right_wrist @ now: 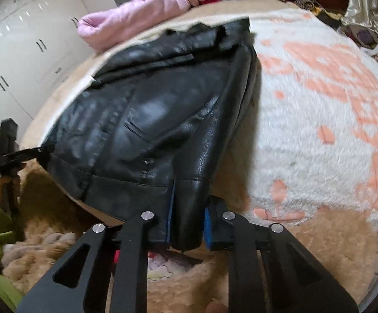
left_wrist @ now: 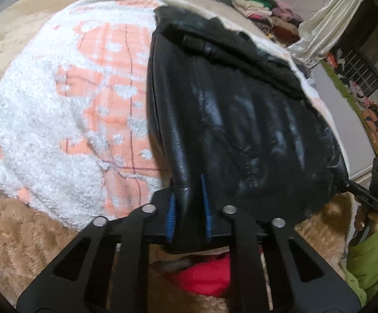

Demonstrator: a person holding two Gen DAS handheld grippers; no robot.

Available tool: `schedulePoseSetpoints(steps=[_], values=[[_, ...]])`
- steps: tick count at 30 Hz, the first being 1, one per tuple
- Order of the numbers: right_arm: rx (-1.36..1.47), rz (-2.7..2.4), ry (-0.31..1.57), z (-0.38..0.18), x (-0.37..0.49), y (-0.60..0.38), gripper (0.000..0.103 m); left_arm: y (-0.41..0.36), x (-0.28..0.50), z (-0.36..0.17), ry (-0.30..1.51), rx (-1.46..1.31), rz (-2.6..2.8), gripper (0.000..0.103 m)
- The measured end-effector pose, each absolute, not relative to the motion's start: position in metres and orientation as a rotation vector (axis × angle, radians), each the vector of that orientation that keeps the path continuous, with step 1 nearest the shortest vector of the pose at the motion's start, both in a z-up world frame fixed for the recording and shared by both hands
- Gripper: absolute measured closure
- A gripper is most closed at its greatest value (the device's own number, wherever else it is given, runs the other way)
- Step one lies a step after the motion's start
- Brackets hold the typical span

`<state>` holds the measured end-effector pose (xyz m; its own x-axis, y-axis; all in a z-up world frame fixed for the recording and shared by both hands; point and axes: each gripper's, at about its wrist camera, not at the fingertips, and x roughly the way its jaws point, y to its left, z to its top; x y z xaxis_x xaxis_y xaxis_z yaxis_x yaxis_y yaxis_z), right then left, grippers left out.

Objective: Fold large clothes
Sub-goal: 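Grasp the black leather jacket edge with both tools, then lift the held jacket edge with both tools and fold it over the collar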

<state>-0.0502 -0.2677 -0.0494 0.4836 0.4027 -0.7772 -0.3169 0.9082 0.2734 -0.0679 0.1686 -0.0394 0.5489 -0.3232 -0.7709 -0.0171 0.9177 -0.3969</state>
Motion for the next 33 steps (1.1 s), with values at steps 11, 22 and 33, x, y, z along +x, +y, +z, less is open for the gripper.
schedulePoseSetpoints(steps=[11,22,33], values=[[0.314,0.556,0.729,0.047,-0.046,-0.301,0.087,0.188,-0.063,0.055,0.755,-0.444,-0.271,0.099],[0.395,0.472,0.608,0.091,0.028,-0.297,0.087,0.186,0.025,0.097,0.654,-0.406,-0.224,0.098],[0.373,0.385,0.621,0.087,0.116,-0.279,0.084,0.191,0.096,0.089,0.674,-0.405,-0.168,0.097]])
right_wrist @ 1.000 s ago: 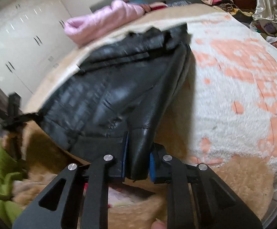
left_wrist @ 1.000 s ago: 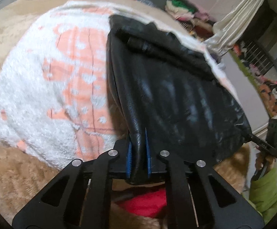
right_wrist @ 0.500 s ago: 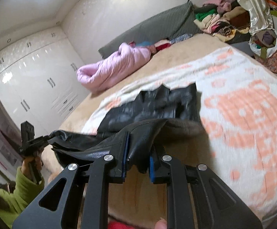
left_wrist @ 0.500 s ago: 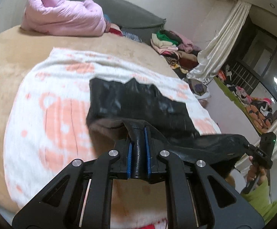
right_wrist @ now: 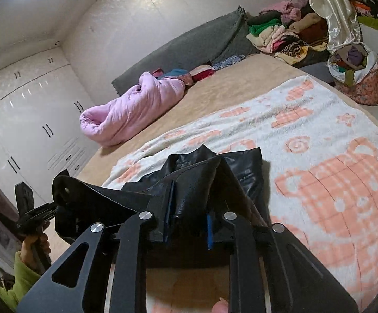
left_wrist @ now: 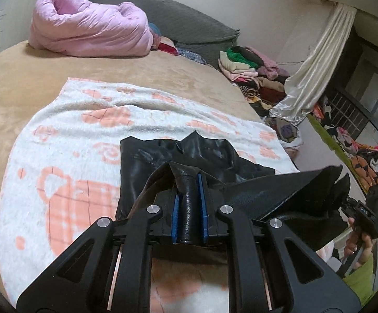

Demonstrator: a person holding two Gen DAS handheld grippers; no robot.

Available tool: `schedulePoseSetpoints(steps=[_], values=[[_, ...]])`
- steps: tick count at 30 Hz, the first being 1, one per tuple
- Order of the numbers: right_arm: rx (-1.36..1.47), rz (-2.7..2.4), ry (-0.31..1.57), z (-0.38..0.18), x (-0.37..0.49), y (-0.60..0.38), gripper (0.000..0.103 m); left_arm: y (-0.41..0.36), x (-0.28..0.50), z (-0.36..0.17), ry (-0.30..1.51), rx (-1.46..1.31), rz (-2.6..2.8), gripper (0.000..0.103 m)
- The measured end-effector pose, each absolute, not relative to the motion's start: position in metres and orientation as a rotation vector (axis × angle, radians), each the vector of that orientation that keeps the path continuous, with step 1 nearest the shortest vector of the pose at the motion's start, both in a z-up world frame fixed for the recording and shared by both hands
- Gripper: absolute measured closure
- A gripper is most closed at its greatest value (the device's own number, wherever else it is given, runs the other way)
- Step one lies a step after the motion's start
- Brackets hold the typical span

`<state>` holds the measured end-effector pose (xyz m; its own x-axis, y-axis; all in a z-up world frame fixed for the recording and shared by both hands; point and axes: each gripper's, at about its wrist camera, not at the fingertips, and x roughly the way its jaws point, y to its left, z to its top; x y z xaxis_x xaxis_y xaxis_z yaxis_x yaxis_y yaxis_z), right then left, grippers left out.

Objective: Fold large clothes
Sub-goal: 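Lift the held jacket edge with both tools and fold it over the collar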

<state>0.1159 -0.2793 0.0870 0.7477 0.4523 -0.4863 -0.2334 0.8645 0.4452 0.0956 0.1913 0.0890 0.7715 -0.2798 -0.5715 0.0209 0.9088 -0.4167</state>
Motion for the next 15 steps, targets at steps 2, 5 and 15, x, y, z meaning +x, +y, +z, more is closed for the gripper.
schedulePoseSetpoints(steps=[2,5,15], values=[[0.381,0.375,0.637,0.083,0.13,-0.279,0.083,0.191,0.108,0.086,0.685,-0.406,-0.16,0.097],[0.385,0.357,0.659,0.078,0.149,-0.277,0.08,0.192,0.128,0.08,0.711,-0.403,-0.147,0.096],[0.423,0.265,0.751,0.049,0.212,-0.281,0.079,0.202,0.173,0.049,0.78,-0.417,-0.108,0.093]])
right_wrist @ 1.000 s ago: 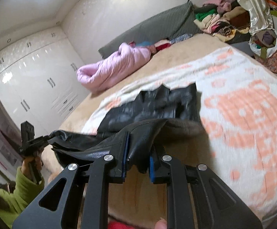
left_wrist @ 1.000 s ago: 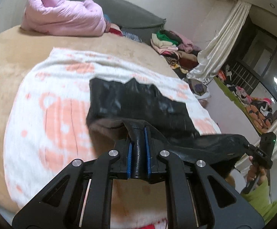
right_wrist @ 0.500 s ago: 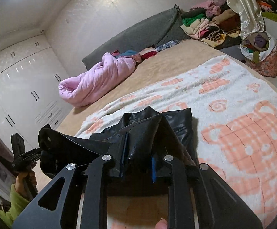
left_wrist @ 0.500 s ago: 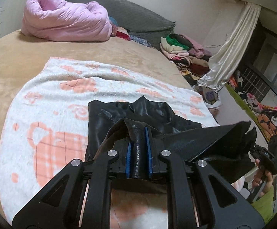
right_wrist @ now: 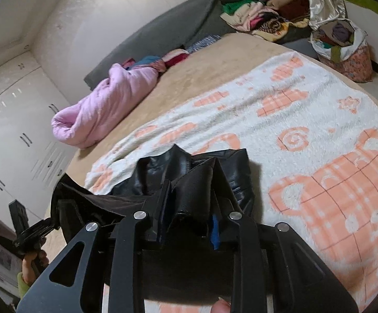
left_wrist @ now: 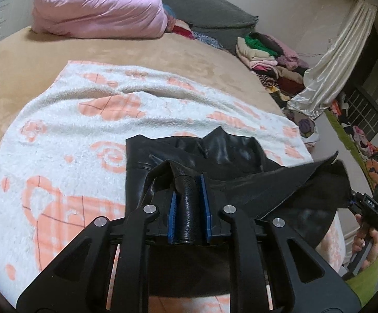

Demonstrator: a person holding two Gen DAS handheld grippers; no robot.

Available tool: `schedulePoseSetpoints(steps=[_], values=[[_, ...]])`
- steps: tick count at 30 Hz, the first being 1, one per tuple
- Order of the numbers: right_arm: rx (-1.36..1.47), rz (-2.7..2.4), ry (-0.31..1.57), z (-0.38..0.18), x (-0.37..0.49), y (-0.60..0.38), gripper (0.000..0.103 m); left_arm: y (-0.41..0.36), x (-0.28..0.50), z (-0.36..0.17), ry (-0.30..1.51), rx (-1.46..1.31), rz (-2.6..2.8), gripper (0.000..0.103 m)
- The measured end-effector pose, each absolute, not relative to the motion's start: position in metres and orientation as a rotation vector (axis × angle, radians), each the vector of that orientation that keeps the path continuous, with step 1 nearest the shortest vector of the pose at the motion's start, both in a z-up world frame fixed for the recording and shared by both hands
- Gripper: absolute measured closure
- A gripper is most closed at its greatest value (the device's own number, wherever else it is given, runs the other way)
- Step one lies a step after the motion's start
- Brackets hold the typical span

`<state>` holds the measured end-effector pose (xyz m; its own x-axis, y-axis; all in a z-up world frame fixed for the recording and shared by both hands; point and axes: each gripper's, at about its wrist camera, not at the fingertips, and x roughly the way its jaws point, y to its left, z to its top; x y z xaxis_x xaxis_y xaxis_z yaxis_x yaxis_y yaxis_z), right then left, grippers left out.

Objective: Fold large clothes
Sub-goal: 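Lift the held jacket edge with both tools and fold it over the collar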

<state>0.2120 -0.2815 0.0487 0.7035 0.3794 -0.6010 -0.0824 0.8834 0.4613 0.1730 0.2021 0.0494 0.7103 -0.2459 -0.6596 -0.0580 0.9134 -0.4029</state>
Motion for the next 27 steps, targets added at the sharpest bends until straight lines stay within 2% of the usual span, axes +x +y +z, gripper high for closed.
schedulePoseSetpoints(steps=[8,11,13,14,15,21,25,27], values=[[0.428,0.232,0.811,0.019,0.248,-0.285,0.078,0.204,0.199,0.024,0.825,-0.41,-0.102,0.089],[0.429,0.234,0.819,0.012,0.256,-0.287,0.07,0.204,0.206,0.019,0.833,-0.4,-0.108,0.088],[0.441,0.243,0.808,0.009,0.258,-0.291,0.061,0.204,0.209,0.016,0.838,-0.403,-0.114,0.084],[0.443,0.237,0.801,0.009,0.258,-0.294,0.047,0.206,0.21,0.014,0.836,-0.417,-0.125,0.08],[0.442,0.225,0.796,0.01,0.257,-0.296,0.041,0.207,0.21,0.014,0.835,-0.425,-0.129,0.076],[0.416,0.208,0.761,0.017,0.258,-0.309,0.039,0.21,0.206,0.033,0.752,-0.412,-0.154,0.056],[0.247,0.185,0.756,0.022,0.261,-0.292,0.039,0.218,0.2,0.045,0.7,-0.387,-0.099,0.052],[0.148,0.176,0.767,0.019,0.265,-0.279,0.039,0.218,0.204,0.043,0.719,-0.333,-0.059,0.041]])
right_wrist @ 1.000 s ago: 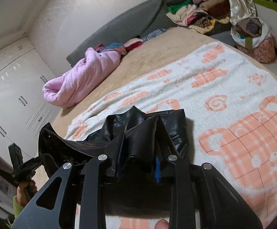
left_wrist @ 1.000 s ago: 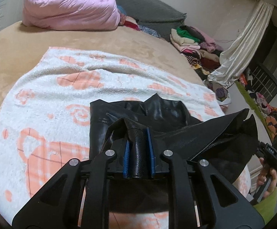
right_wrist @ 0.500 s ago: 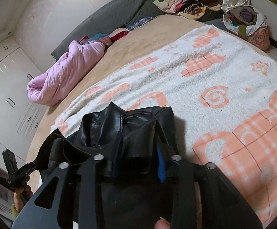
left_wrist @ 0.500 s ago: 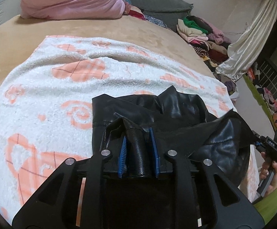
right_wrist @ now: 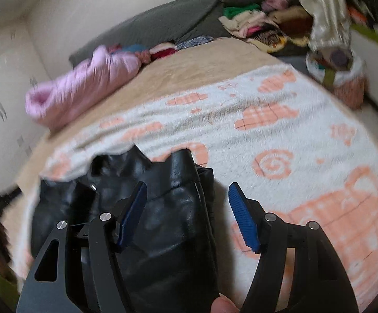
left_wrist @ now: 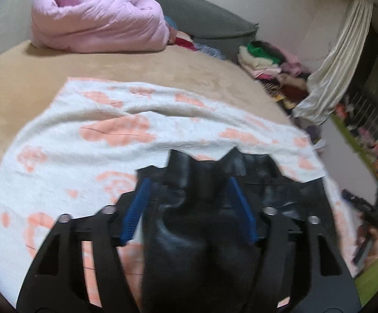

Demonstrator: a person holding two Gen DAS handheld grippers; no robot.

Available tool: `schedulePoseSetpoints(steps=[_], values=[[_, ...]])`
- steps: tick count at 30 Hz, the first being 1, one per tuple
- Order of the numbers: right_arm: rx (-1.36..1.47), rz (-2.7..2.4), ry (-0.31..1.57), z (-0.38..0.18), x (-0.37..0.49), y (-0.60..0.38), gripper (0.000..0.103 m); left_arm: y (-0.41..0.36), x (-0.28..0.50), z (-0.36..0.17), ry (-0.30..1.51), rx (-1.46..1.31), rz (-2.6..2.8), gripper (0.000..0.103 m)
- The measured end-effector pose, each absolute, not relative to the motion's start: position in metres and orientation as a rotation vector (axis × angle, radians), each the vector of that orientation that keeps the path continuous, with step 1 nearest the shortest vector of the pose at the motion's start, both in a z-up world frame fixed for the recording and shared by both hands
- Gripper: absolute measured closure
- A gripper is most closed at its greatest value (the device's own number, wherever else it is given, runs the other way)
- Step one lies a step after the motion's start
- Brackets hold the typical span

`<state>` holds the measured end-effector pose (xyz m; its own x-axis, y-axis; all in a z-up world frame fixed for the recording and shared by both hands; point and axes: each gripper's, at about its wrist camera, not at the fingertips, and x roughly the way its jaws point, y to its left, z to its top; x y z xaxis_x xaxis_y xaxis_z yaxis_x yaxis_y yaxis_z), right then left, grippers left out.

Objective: Fold large clothes
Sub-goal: 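Lift the held jacket edge with both tools and fold it over the collar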

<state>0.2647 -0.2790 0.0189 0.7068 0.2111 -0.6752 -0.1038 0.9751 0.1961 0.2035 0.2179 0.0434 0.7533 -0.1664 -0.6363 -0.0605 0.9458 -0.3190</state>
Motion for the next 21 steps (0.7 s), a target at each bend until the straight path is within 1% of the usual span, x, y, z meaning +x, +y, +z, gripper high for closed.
schedulePoseSetpoints(steps=[2,6,7,8,9,10,11,12,15,17,21], values=[[0.036,0.174,0.787,0.012,0.27,-0.263,0.039,0.213,0.213,0.029,0.782,-0.26,-0.024,0.041],[-0.095,0.156,0.832,-0.012,0.287,-0.243,0.04,0.207,0.227,0.0,0.861,-0.226,-0.033,0.041],[-0.101,0.155,0.835,-0.017,0.29,-0.242,0.044,0.204,0.229,-0.005,0.87,-0.212,-0.032,0.041],[-0.107,0.16,0.839,-0.023,0.293,-0.24,0.059,0.203,0.23,-0.008,0.867,-0.207,-0.035,0.047],[-0.115,0.147,0.834,-0.025,0.294,-0.239,0.071,0.201,0.231,-0.009,0.853,-0.206,-0.055,0.073],[-0.119,0.135,0.824,-0.025,0.293,-0.238,0.085,0.198,0.231,-0.008,0.848,-0.195,-0.056,0.081],[-0.098,0.139,0.811,-0.021,0.292,-0.239,0.091,0.197,0.231,-0.006,0.84,-0.177,-0.042,0.089],[-0.063,0.143,0.782,-0.013,0.29,-0.243,0.092,0.197,0.229,0.001,0.814,-0.173,-0.04,0.095],[0.07,0.177,0.691,0.019,0.285,-0.261,0.092,0.204,0.227,0.025,0.735,-0.204,-0.054,0.097],[0.124,0.18,0.665,0.029,0.288,-0.269,0.092,0.204,0.23,0.034,0.707,-0.195,-0.05,0.097],[0.156,0.157,0.679,0.02,0.307,-0.273,0.092,0.209,0.249,0.031,0.715,-0.223,-0.042,0.097]])
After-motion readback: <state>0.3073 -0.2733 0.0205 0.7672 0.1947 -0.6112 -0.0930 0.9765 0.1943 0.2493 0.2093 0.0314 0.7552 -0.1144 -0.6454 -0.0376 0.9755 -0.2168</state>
